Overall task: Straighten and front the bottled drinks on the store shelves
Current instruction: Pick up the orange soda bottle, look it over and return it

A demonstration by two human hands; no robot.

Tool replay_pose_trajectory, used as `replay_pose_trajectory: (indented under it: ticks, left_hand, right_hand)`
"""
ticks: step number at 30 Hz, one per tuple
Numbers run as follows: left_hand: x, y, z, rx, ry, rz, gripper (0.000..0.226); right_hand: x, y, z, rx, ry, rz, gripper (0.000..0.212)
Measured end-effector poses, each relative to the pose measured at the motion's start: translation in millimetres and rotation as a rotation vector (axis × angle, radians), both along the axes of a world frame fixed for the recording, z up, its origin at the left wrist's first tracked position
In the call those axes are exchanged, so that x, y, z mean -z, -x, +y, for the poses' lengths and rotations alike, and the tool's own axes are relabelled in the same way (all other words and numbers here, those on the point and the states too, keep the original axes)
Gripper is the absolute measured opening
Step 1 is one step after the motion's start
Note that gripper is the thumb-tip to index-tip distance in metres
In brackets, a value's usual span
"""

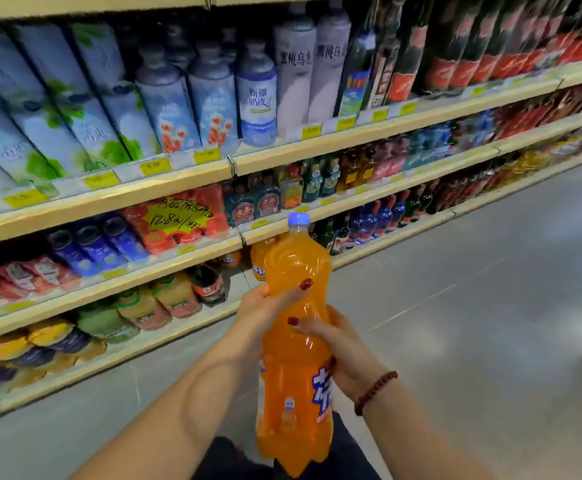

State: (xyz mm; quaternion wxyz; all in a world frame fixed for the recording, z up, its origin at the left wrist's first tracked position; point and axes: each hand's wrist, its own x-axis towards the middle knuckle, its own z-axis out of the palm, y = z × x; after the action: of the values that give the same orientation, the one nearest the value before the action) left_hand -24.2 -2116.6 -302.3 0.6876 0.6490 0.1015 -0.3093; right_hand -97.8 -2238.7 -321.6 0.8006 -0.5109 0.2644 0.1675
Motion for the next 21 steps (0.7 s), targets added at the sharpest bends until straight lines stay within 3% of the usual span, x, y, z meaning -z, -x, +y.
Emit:
replay_pose_trajectory:
  ticks: [5,10,15,19,21]
  left_hand:
    - [3.3,-25.8,-34.9,-0.185,0.040,-0.013,0.081]
    - [7.2,-49.1,-42.9,-0.371,0.009,0.035,0.077]
    - [18.2,-70.2,-29.8,-0.384,0.027,0.032,0.063]
    - [40.2,-83.0,-18.7,-0.412,0.046,0.007,0.077]
    - [61.8,-89.8,-14.2,-0.391,0.082,-0.012,0.063]
  right_hand:
    - [4.4,-62.1,-55.2,-0.248,-0.013,-0.022,0.072]
    - [10.7,-107.0,-64.1,-0.381,-0.013,0.034,0.079]
    - [23.8,-133.4,-51.9,-0.434,-0.019,0.048,0.071]
    - [47.8,-147.3,-41.1,-0.457,0.028,0.046,0.074]
    - [72.2,-156.8,-37.9,-0.462,0.057,0.057,0.080]
